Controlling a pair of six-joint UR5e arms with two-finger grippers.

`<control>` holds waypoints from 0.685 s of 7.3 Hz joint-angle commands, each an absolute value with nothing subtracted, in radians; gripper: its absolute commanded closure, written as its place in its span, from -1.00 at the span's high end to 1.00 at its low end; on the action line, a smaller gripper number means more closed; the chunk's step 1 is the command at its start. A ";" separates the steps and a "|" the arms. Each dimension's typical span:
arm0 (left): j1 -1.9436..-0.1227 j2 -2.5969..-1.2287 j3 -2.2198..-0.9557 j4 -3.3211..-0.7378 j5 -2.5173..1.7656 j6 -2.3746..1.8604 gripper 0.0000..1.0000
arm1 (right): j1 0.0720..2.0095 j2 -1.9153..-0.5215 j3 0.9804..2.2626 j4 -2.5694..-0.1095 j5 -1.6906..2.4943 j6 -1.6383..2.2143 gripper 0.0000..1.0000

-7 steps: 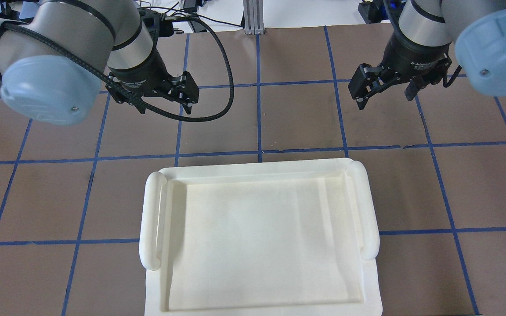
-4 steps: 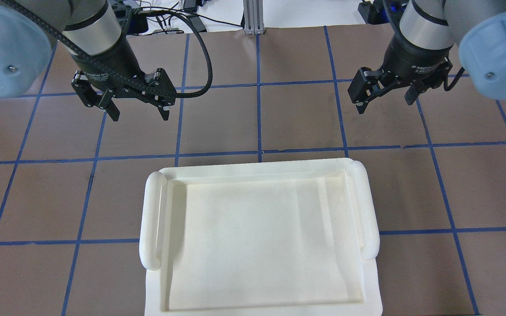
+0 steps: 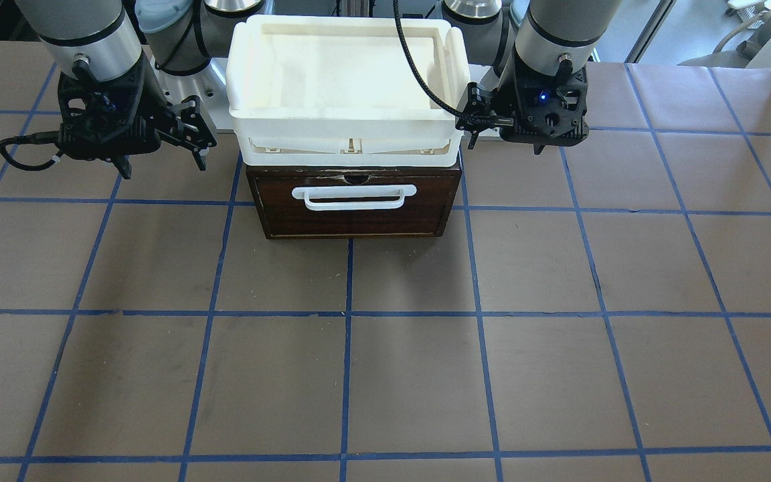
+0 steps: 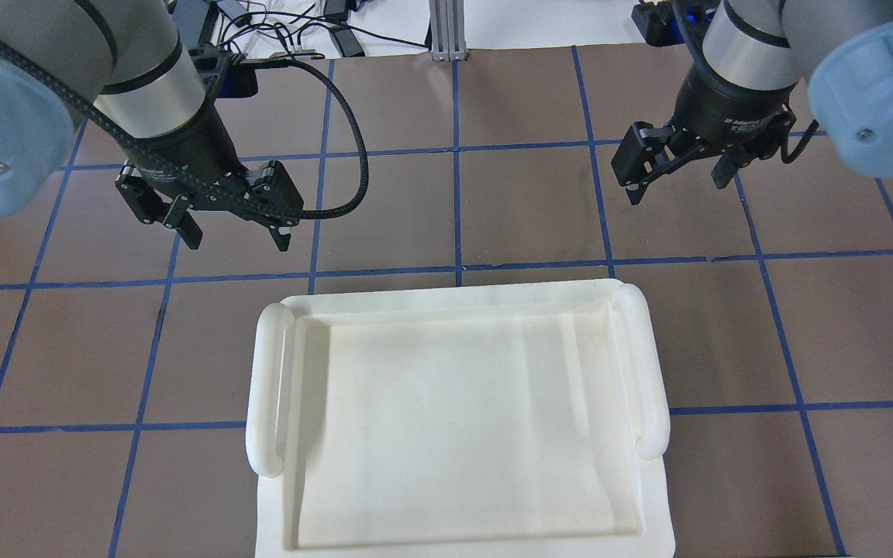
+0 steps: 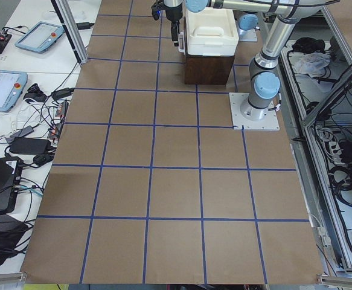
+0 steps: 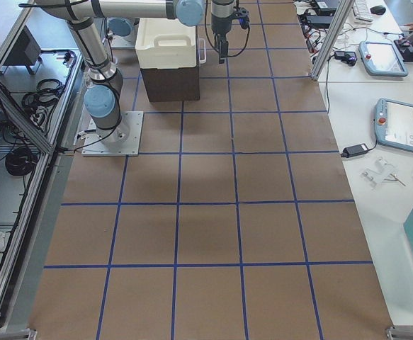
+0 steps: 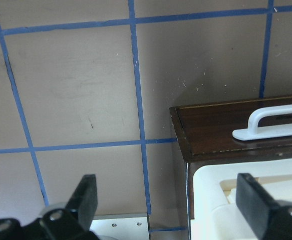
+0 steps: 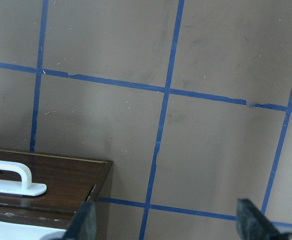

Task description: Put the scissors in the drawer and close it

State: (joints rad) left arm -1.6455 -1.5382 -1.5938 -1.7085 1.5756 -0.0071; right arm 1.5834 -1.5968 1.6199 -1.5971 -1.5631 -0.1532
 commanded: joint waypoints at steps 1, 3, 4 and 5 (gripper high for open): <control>-1.632 -1.532 -1.598 -1.685 1.571 -0.005 1.00 | 1.597 -1.600 1.620 -1.595 -1.563 -0.153 1.00; -1.596 -1.536 -1.589 -1.657 1.572 -0.003 1.00 | 1.600 -1.598 1.620 -1.595 -1.565 -0.153 1.00; -1.586 -1.536 -1.589 -1.658 1.568 -0.002 1.00 | 1.600 -1.597 1.621 -1.595 -1.566 -0.153 1.00; -1.588 -1.537 -1.591 -1.658 1.566 -0.003 1.00 | 1.600 -1.595 1.621 -1.595 -1.574 -0.155 1.00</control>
State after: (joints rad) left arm -1.5931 -1.5358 -1.5902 -1.6592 1.5687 -0.0027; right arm 1.5994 -1.5972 1.6209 -1.5954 -1.5673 -0.1538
